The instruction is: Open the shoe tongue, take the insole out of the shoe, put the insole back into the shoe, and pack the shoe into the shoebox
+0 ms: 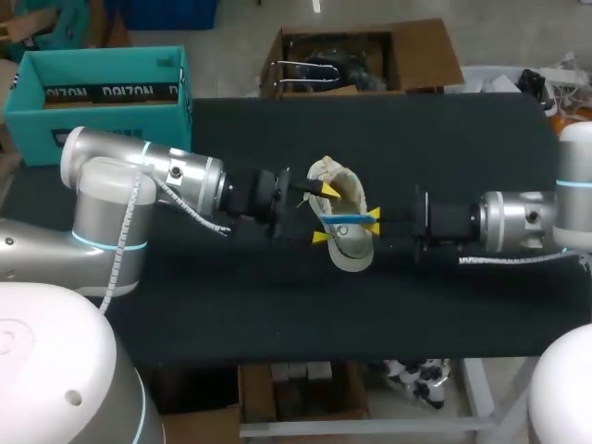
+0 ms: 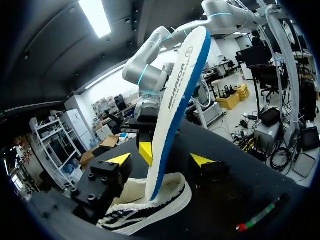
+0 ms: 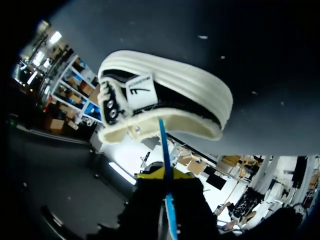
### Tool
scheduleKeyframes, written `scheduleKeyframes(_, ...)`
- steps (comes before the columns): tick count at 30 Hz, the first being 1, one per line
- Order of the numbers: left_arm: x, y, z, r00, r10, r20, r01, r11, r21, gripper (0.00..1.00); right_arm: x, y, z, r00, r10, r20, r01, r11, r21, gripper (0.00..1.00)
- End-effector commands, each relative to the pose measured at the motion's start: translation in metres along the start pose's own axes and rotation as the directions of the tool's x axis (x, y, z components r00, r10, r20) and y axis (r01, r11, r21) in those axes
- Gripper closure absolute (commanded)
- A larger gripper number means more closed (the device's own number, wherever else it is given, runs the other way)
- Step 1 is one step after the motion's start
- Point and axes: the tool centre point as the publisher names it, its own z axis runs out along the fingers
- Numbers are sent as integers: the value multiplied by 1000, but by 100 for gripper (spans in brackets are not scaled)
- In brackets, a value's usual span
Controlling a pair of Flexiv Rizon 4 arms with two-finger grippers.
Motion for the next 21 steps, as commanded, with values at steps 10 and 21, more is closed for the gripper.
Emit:
scheduleKeyframes(10, -9, 17, 9, 1000, -17, -23, 16, 1000, -15, 94, 6, 14, 0, 1000, 10, 3, -10, 1000, 11, 100)
scheduleKeyframes(21, -7, 21, 7, 998, 11, -64, -13, 999, -32, 100, 8, 9, -1, 1000, 2, 4, -3, 1000, 11, 24)
